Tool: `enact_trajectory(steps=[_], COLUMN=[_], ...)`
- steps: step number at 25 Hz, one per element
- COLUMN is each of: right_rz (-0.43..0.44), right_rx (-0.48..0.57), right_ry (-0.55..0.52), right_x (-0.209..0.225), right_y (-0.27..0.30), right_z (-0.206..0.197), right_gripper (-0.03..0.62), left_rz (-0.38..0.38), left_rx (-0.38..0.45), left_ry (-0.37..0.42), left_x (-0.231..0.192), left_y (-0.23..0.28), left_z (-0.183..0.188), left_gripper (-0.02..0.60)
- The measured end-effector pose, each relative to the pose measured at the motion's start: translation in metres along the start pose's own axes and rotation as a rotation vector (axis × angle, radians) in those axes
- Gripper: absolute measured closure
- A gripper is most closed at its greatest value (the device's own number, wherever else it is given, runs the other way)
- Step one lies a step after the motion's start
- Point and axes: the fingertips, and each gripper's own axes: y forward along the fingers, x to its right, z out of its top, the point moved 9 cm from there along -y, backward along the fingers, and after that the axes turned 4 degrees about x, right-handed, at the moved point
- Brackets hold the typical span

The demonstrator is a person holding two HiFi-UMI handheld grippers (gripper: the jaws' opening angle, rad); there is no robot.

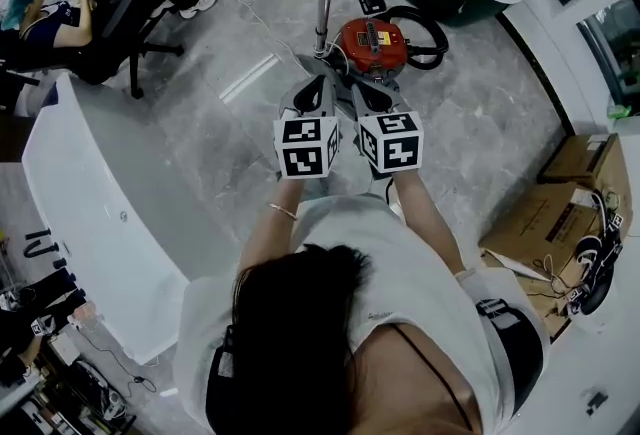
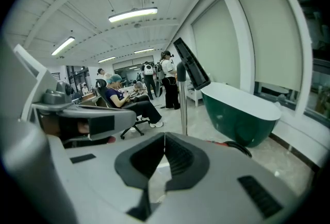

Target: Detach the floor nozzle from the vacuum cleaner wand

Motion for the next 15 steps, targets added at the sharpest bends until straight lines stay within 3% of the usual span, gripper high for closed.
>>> enact_trajectory(steps=[15], right_rz=[-0.066], right_rx=[0.000], right_ry=[-0.001], right_x=[0.010], right_y=[0.045], right_z=[0.030], right_gripper=[0.579], left_rz=[-0.079], left_rx=[-0.013], left_ry=[0.026], left_x=[-0.030], left_y=[0.052], left_z=[0.023], left_gripper=[0.577])
